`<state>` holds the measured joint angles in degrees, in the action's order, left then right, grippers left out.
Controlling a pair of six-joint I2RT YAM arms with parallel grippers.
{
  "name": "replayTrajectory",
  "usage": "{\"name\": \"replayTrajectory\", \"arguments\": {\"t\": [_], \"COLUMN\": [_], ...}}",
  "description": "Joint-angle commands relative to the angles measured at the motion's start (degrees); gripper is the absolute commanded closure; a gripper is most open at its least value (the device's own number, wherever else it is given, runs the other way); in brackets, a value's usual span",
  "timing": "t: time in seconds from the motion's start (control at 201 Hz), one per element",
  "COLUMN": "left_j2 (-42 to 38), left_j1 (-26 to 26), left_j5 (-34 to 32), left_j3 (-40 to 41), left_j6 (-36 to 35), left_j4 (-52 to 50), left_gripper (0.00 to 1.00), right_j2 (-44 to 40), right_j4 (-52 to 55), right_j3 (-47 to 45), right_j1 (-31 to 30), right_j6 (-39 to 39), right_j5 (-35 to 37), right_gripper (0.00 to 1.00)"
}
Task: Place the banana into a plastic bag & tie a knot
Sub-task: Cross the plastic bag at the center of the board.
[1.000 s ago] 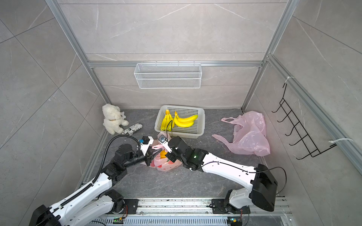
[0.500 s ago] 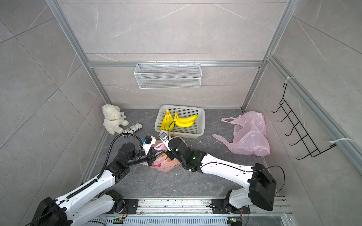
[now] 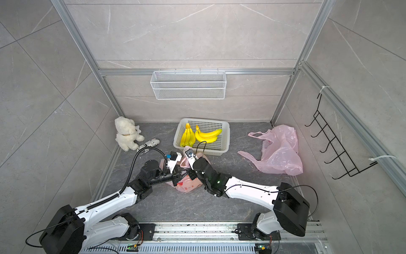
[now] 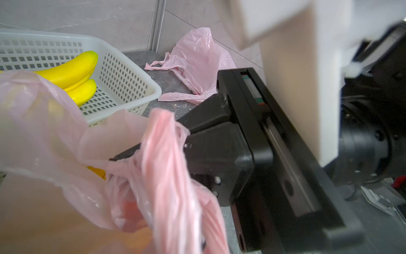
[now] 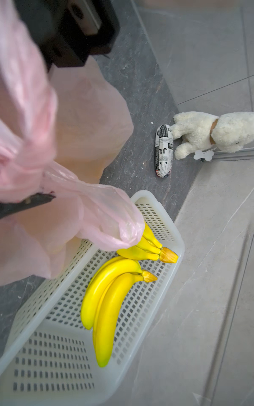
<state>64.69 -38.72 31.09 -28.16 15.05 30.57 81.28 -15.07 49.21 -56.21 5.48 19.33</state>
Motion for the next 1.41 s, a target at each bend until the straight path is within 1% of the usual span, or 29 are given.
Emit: {"name": "replayTrajectory", "arguments": {"t": [0.0, 0.129, 0.274, 0.383, 0.473, 0.558, 0.622, 0.692, 0.767, 0.821, 0.851, 0.951, 1.025, 1.075, 1.16, 1.205, 1.254, 1.294, 1.409], "left_j2": [0.91, 3.44, 6.13, 7.33, 8.62, 10.08, 10.55, 8.12, 2.73, -1.5, -4.02, -13.17, -18.97, -22.83, -27.89, -28.87, -28.25, -26.49, -17.88], "left_j1": [-2.66, -4.39, -7.12, -8.83, -10.84, -12.69, -13.15, -13.14, -13.04, -13.01, -13.0, -12.96, -12.94, -12.87, -12.7, -12.42, -11.59, -10.57, -7.14], "left_j5": [3.69, 2.14, 0.88, 0.77, 0.61, 0.33, 0.96, -0.44, -4.91, -8.91, -11.05, -15.51, -18.21, -20.47, -26.56, -31.09, -35.49, -36.44, -37.85], "left_j3": [-0.58, -0.51, -1.99, -3.3, -4.69, -5.63, -6.07, -5.93, -5.48, -4.68, -4.25, -2.57, -0.95, -0.11, 0.26, -0.1, -1.76, -3.94, -11.58], "left_j6": [2.96, 5.4, 6.96, 7.76, 7.95, 7.93, 8.93, 8.28, 5.06, 3.29, 2.39, 0.15, -0.29, -0.23, -0.43, -0.45, -0.49, -1.11, -0.96], "left_j4": [8.42, 13.62, 17.29, 18.9, 19.27, 19.33, 18.76, 13.81, 4.56, -1.7, -4.66, -12.25, -15.71, -17.21, -19.44, -20.29, -21.98, -23.91, -30.07], "left_gripper": [1.0, 1.0, 1.0, 1.0, 0.96, 0.94, 0.89, 0.85, 0.78, 0.63, 0.56, 0.41, 0.37, 0.32, 0.24, 0.21, 0.2, 0.2, 0.2], "right_j2": [-1.69, -1.05, -0.59, -1.43, -2.47, -3.03, -3.3, -4.27, -5.76, -6.53, -6.93, -7.79, -8.02, -7.79, -7.28, -7.11, -6.94, -6.84, -6.66], "right_j4": [-11.96, -18.12, -21.84, -23.95, -24.78, -24.83, -24.79, -24.4, -23.08, -21.89, -21.4, -21.32, -22.72, -22.63, -22.89, -23.03, -23.14, -23.25, -24.05], "right_j3": [-2.07, -3.68, -4.24, -5.14, -5.7, -5.67, -5.71, -6.7, -7.9, -8.65, -9.09, -11.04, -12.5, -12.56, -12.56, -12.56, -12.56, -12.56, -12.81], "right_j1": [2.61, 4.35, 5.26, 7.58, 10.0, 10.9, 11.36, 11.55, 11.64, 11.66, 11.71, 11.73, 11.73, 11.73, 11.73, 11.75, 11.78, 11.8, 11.7], "right_j6": [9.36, 14.12, 16.5, 18.57, 19.92, 18.85, 17.14, 15.33, 13.32, 11.9, 11.24, 10.03, 9.82, 9.69, 9.58, 9.47, 9.47, 9.47, 9.64], "right_j5": [-5.56, -10.01, -10.28, -11.57, -14.49, -17.6, -20.95, -22.42, -22.75, -23.07, -23.29, -22.73, -22.17, -22.07, -22.21, -22.16, -22.28, -22.46, -23.31], "right_gripper": [1.0, 1.0, 1.0, 1.0, 1.0, 1.0, 1.0, 1.0, 1.0, 1.0, 1.0, 1.0, 1.0, 1.0, 1.0, 1.0, 1.0, 1.0, 1.0]}}
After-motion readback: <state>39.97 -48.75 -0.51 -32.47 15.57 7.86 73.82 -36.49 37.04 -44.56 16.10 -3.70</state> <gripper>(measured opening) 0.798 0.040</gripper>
